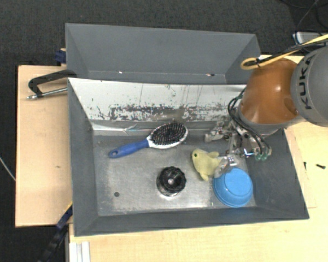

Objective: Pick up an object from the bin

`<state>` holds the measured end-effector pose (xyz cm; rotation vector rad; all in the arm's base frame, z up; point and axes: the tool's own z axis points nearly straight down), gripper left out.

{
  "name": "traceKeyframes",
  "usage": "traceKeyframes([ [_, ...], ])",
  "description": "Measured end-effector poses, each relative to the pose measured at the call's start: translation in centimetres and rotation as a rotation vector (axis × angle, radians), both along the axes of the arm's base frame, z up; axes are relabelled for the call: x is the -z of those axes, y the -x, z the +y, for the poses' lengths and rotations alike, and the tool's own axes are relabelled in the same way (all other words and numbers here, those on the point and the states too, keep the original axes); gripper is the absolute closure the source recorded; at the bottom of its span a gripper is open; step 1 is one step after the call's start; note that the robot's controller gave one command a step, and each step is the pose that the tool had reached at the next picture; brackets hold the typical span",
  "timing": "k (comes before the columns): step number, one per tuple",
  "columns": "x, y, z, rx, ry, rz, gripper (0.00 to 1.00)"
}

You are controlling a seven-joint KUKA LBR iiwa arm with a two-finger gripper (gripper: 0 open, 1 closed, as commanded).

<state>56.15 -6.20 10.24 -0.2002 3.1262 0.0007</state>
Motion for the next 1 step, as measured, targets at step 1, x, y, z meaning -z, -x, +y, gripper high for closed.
traceKeyframes([
  [1, 0.15, 0.47, -0.20, 0.067, -0.001, 0.006, 0.00],
])
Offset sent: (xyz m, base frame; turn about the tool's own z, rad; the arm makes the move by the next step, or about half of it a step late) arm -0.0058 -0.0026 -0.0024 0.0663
